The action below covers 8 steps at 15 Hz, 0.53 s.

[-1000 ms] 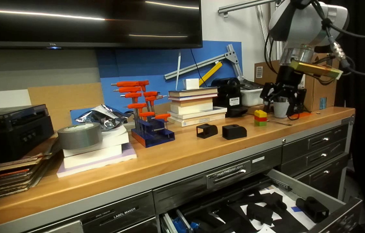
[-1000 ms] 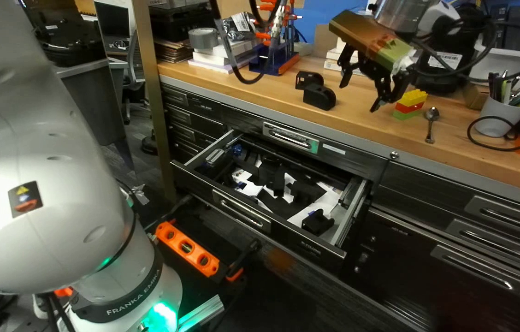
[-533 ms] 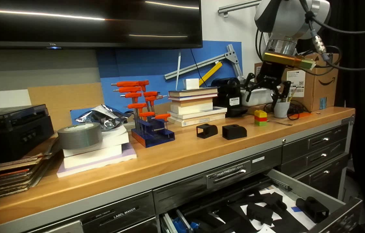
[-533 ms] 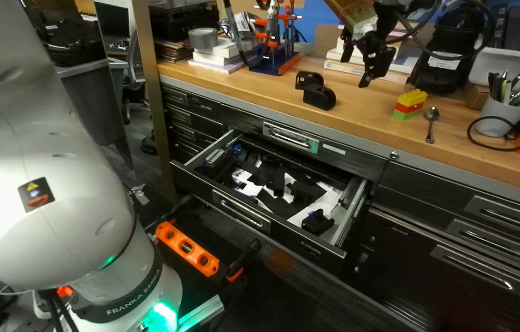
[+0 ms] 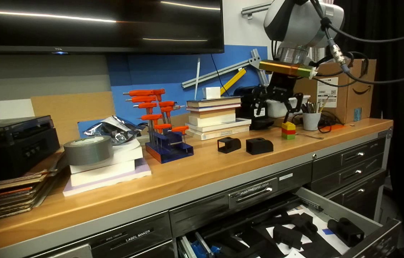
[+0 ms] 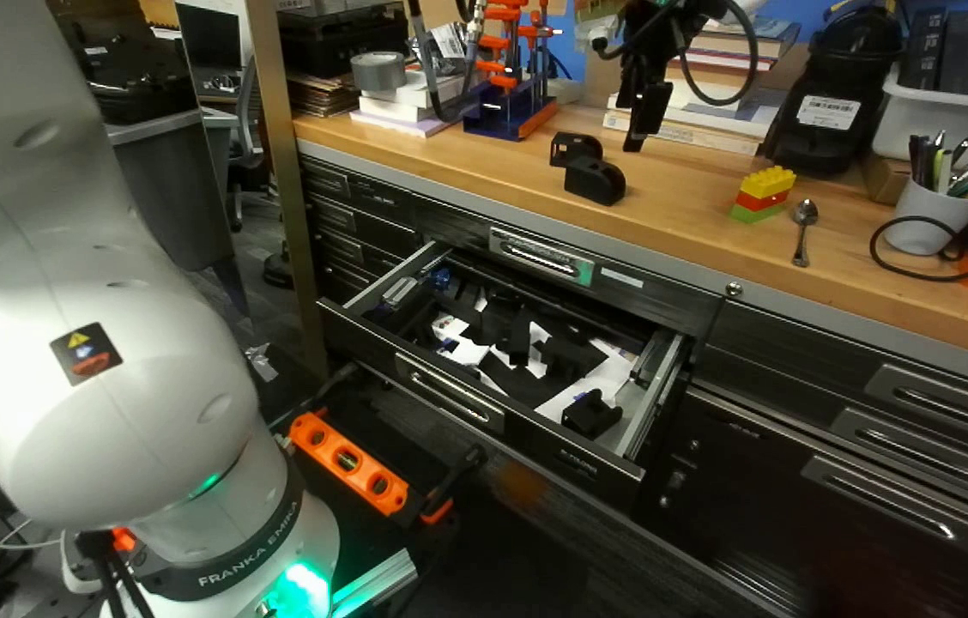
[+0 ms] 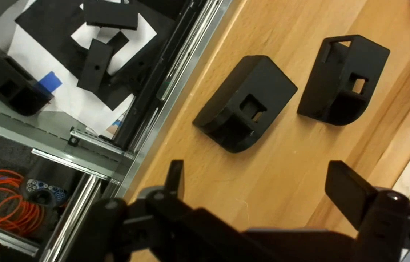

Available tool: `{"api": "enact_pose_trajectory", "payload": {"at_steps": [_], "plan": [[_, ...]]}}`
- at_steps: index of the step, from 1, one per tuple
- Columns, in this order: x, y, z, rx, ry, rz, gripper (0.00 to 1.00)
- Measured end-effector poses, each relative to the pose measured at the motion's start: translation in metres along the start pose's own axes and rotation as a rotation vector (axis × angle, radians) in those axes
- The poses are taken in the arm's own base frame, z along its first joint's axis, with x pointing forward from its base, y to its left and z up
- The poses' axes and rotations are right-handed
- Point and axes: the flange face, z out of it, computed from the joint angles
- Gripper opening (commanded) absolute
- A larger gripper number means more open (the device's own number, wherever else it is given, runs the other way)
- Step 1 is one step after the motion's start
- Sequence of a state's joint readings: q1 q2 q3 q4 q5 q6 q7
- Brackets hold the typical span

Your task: Put the black objects from the countertop in the drawer and close the drawer.

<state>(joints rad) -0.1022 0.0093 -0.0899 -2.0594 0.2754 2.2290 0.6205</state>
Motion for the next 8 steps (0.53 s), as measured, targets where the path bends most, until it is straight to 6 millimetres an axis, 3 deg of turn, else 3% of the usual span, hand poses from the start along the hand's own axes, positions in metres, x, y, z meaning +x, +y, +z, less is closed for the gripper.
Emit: {"api": "enact_pose_trajectory", "payload": {"at_steps": [8], "plan": [[-0.021, -0.020, 0.047, -0.019, 0.033, 0.193, 1.00]]}}
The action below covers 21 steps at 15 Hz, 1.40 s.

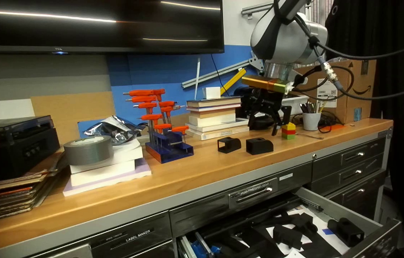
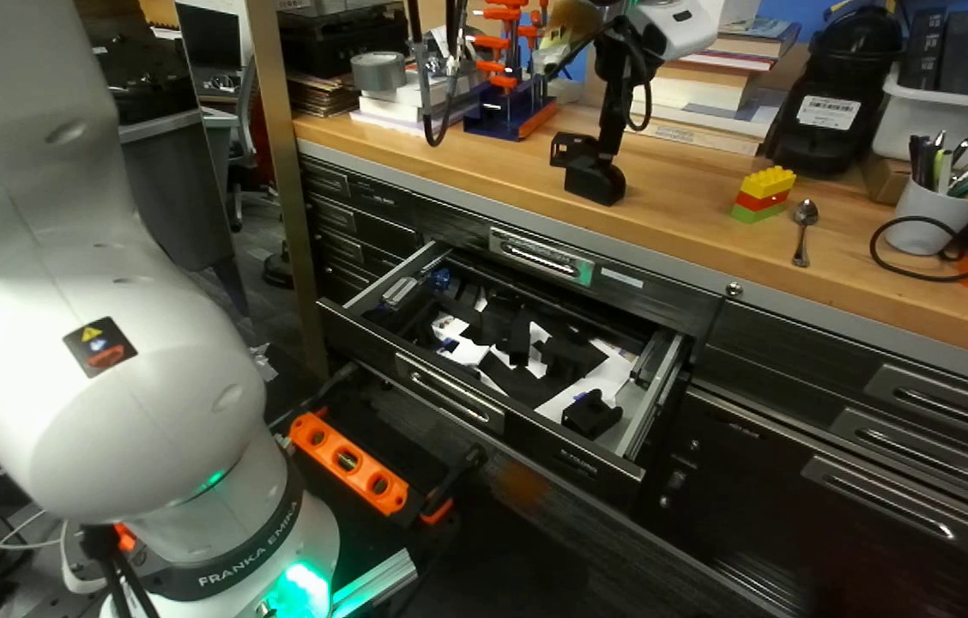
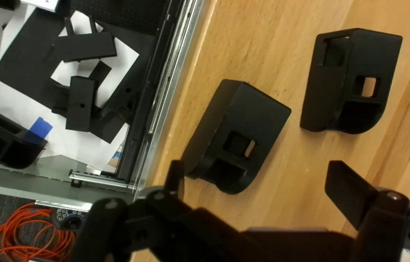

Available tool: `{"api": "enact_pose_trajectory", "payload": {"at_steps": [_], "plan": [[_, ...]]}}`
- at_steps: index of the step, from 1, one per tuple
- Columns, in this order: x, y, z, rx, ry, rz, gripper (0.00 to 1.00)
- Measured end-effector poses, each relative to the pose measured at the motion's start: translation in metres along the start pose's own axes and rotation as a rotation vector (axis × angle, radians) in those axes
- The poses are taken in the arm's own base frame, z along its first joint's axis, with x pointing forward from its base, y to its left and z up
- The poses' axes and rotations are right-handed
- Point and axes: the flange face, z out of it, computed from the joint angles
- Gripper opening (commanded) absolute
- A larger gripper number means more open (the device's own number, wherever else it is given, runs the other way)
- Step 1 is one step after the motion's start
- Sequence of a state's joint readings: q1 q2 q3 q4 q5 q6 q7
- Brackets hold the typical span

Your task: Put the black objects from the countertop in the drawer and close the drawer.

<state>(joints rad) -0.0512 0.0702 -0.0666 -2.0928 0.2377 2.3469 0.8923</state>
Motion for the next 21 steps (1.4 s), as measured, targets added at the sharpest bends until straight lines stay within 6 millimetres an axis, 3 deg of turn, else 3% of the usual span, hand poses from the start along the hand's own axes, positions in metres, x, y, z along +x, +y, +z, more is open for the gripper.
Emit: {"api": "enact_pose_trajectory", "payload": {"at_steps": [4, 8, 10, 16, 21], "plan": [[-0.001, 0.001, 0.024, -0.012, 0.003, 0.038, 1.00], [-0.001, 0.004, 0.036, -0.026, -0.002, 0.055, 1.00], [-0.001, 0.006, 0.038, -0.028, -0.005, 0.058, 0.73], [-0.006, 0.004, 0.040, -0.023, -0.018, 0.055, 0.28], [-0.010, 0.002, 0.040, -0.005, -0.041, 0.000, 0.28]]}}
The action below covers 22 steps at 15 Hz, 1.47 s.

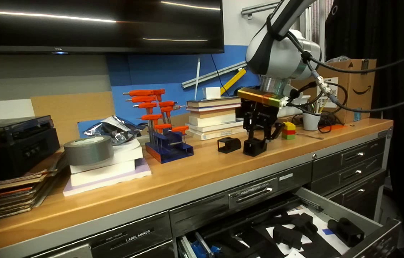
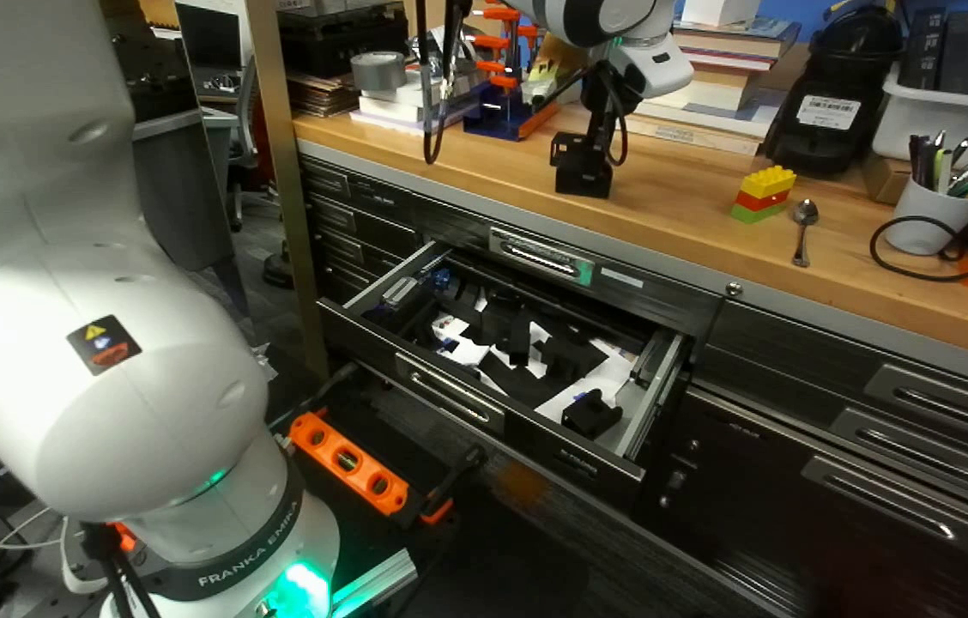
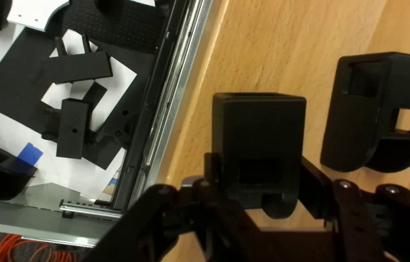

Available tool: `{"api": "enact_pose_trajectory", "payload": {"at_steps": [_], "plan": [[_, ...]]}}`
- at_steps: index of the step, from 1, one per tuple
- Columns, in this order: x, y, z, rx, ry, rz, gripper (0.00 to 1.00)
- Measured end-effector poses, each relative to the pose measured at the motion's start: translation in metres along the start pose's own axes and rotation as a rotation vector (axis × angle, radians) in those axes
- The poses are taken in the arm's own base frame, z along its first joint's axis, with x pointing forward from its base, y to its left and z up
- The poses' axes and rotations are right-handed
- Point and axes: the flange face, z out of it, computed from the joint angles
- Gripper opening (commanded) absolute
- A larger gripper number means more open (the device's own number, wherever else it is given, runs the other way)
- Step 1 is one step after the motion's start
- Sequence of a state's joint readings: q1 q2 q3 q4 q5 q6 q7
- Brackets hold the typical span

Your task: Put the black objects from the countertop in the drawer and close the drawer.

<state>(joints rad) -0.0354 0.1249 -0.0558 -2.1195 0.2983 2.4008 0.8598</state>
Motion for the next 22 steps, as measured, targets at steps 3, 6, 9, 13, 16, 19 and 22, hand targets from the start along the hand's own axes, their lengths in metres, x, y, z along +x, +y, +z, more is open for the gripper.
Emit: {"api": "enact_pose_trajectory", "payload": {"at_steps": [3, 6, 9, 13, 16, 19, 22], "plan": [[-0.009, 0.001, -0.002, -0.001, -0.008, -0.106, 0.28], [-0.024, 0.008, -0.012, -0.004, -0.025, -0.243, 0.28], [-0.040, 0.024, -0.028, -0.005, -0.056, -0.364, 0.28], [-0.056, 0.062, -0.032, 0.047, -0.136, -0.539, 0.28], [-0.057, 0.098, -0.021, 0.085, -0.184, -0.670, 0.28], [-0.047, 0.135, -0.003, 0.124, -0.234, -0.779, 0.28], [-0.037, 0.168, 0.019, 0.150, -0.318, -0.859, 0.28]]}}
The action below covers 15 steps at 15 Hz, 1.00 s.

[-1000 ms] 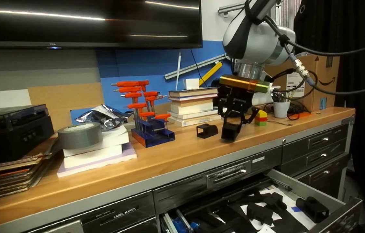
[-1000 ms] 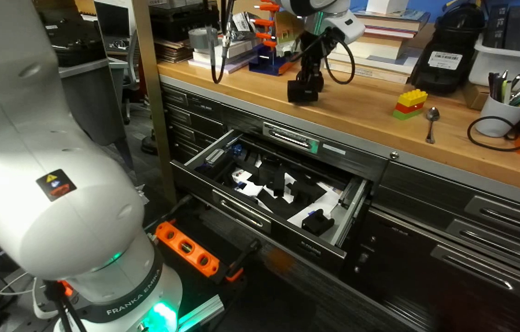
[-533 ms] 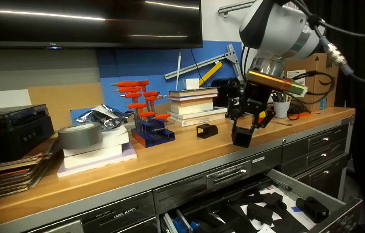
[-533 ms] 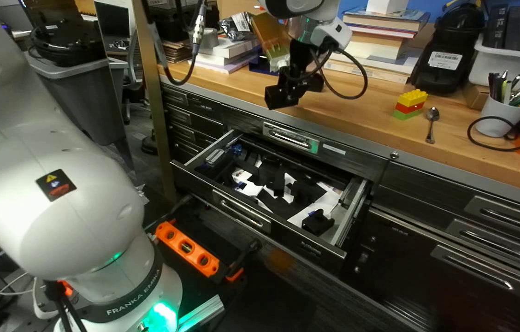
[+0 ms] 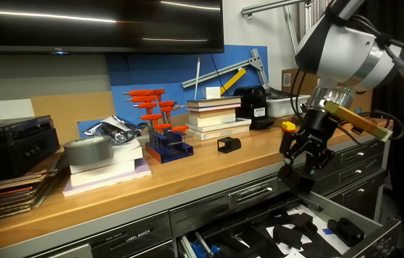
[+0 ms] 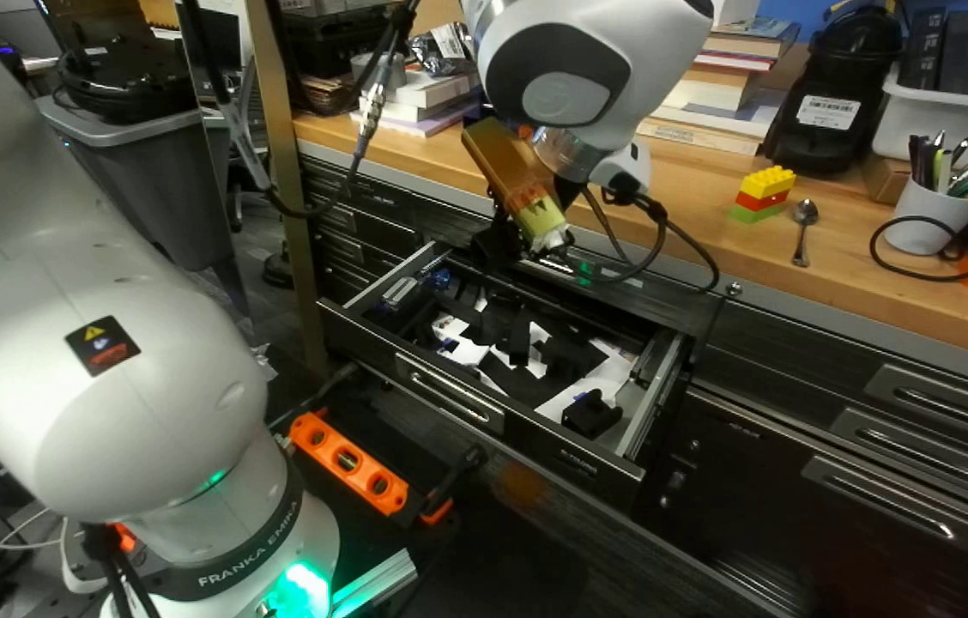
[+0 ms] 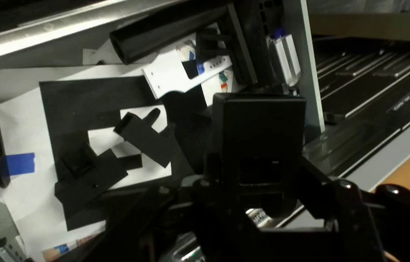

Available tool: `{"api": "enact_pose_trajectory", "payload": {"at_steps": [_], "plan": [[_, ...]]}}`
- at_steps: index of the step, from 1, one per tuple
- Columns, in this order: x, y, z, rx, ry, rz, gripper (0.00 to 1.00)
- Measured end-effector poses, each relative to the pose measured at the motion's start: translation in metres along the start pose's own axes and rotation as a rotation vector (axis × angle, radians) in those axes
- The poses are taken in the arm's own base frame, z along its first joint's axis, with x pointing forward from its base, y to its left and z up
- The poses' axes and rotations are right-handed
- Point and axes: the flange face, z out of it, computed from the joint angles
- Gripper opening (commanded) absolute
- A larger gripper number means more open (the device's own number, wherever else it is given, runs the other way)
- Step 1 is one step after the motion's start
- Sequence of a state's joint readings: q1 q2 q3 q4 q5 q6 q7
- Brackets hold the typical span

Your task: Put the black objects from the countertop in the drawer and close the drawer.

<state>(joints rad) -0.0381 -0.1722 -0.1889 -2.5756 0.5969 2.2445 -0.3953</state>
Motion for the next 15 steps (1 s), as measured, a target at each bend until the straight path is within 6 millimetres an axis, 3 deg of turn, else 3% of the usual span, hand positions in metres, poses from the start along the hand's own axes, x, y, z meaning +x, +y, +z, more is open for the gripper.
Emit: {"api": "enact_pose_trajectory", "payload": {"at_steps": [9, 15], "plan": [[-0.014, 0.071, 0.061, -0.029, -0.187, 0.034, 0.28], [-0.009, 0.111, 0.089, -0.178, -0.126, 0.103, 0.28]]}}
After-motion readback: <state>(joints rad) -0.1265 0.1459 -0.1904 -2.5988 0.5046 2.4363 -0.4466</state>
